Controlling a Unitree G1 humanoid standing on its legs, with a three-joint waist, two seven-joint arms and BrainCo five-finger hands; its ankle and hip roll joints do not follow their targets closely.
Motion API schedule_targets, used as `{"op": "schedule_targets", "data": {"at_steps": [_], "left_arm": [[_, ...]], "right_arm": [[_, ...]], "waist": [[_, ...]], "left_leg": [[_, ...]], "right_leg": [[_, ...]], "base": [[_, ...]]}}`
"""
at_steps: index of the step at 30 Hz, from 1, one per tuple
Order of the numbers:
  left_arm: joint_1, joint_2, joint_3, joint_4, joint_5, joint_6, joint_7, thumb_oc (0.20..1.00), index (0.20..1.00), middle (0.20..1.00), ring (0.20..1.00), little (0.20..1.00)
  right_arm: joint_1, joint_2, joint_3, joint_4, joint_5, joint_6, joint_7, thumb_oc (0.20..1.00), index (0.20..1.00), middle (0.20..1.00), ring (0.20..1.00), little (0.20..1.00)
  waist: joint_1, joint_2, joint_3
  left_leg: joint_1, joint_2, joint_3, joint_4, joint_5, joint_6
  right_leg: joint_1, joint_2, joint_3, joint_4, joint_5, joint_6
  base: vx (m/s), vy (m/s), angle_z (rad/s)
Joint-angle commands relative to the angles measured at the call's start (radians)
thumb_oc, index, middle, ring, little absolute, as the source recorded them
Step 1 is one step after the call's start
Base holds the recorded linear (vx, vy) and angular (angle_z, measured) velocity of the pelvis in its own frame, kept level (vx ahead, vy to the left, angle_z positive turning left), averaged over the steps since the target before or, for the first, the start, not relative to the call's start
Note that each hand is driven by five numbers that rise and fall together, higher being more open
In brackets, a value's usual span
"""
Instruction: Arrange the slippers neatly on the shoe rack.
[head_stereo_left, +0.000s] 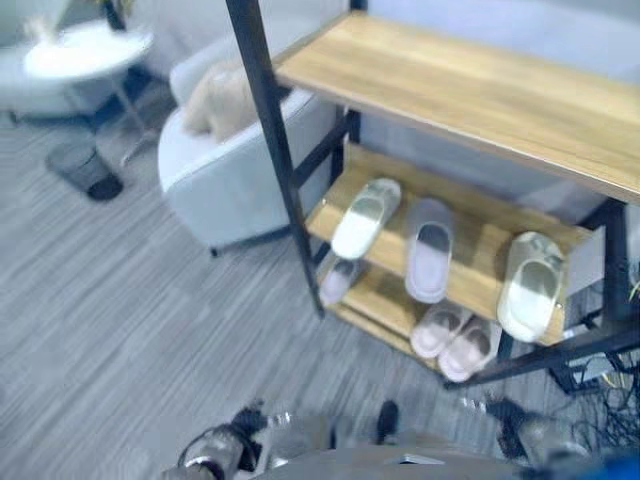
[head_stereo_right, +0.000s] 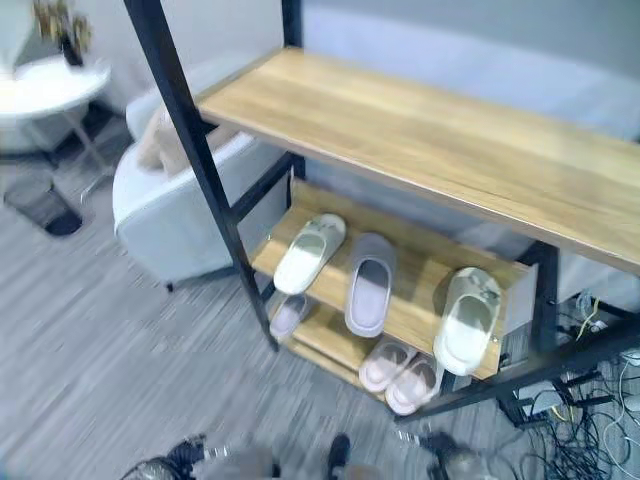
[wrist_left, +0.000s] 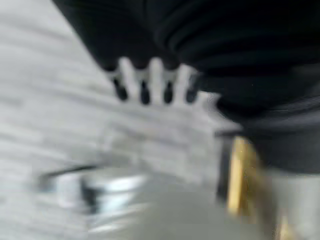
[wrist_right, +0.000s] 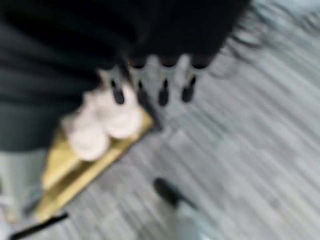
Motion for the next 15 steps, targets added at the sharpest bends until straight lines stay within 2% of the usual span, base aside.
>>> {"op": "schedule_targets", "data": {"at_steps": [1,2,3,5,7,12,15], "left_arm": [[-0.006,-0.002,-0.016,0.045,0.030,-0.004,0.030,1.000,1.000,1.000,1.000,1.000],[-0.007,-0.001,-0.026,0.051,0.044,-0.006,0.034,1.000,1.000,1.000,1.000,1.000],[-0.007,-0.001,-0.026,0.052,0.044,-0.006,0.034,1.000,1.000,1.000,1.000,1.000],[0.005,-0.006,-0.032,0.060,0.063,-0.002,0.029,1.000,1.000,1.000,1.000,1.000],[0.004,-0.011,-0.049,0.048,0.087,-0.004,0.024,1.000,1.000,1.000,1.000,1.000],[0.004,0.002,-0.037,0.037,0.073,-0.006,0.016,1.000,1.000,1.000,1.000,1.000],[0.010,0.003,-0.048,0.040,0.091,-0.009,0.014,1.000,1.000,1.000,1.000,1.000]], "right_arm": [[0.067,-0.017,0.023,-0.029,0.014,-0.010,-0.015,1.000,1.000,1.000,1.000,1.000],[0.066,-0.020,0.025,-0.032,0.006,-0.015,-0.021,1.000,1.000,1.000,1.000,1.000],[0.066,-0.020,0.025,-0.032,0.006,-0.015,-0.021,1.000,1.000,1.000,1.000,1.000],[0.074,-0.014,0.027,-0.030,-0.011,-0.016,-0.015,1.000,1.000,1.000,1.000,1.000],[0.095,-0.001,0.036,-0.033,-0.033,-0.013,-0.009,1.000,1.000,1.000,1.000,1.000],[0.124,0.027,0.049,-0.024,-0.048,0.001,0.015,1.000,1.000,1.000,1.000,1.000],[0.133,0.032,0.054,-0.020,-0.051,0.002,0.021,1.000,1.000,1.000,1.000,1.000]], "waist": [[-0.033,0.026,0.013],[-0.016,0.030,0.012],[-0.015,0.029,0.015],[-0.018,0.044,-0.007],[-0.030,0.045,-0.029],[-0.040,0.040,-0.047],[-0.045,0.042,-0.056]], "left_leg": [[0.137,0.086,-0.057,-0.365,0.207,0.013],[0.104,0.139,-0.094,-0.462,0.301,-0.009],[0.110,0.139,-0.092,-0.468,0.303,-0.009],[0.175,0.152,-0.095,-0.574,0.308,-0.024],[0.197,0.116,-0.094,-0.565,0.290,-0.022],[0.243,0.078,-0.047,-0.574,0.261,-0.004],[0.266,0.070,-0.036,-0.590,0.254,0.001]], "right_leg": [[0.005,-0.042,-0.056,0.120,-0.132,0.128],[0.035,-0.033,-0.054,0.108,-0.148,0.131],[0.039,-0.034,-0.054,0.107,-0.148,0.131],[0.060,-0.034,-0.051,0.092,-0.155,0.144],[0.070,-0.068,-0.033,0.073,-0.129,0.161],[0.086,-0.112,0.000,0.030,-0.089,0.188],[0.096,-0.120,0.007,0.011,-0.078,0.196]], "base": [[0.23,0.105,-0.47],[0.14,0.074,-0.55],[0.23,0.141,-0.63],[0.22,0.206,-0.69],[0.19,0.233,-0.70],[0.09,0.154,-0.45],[0.04,0.055,-0.28]]}}
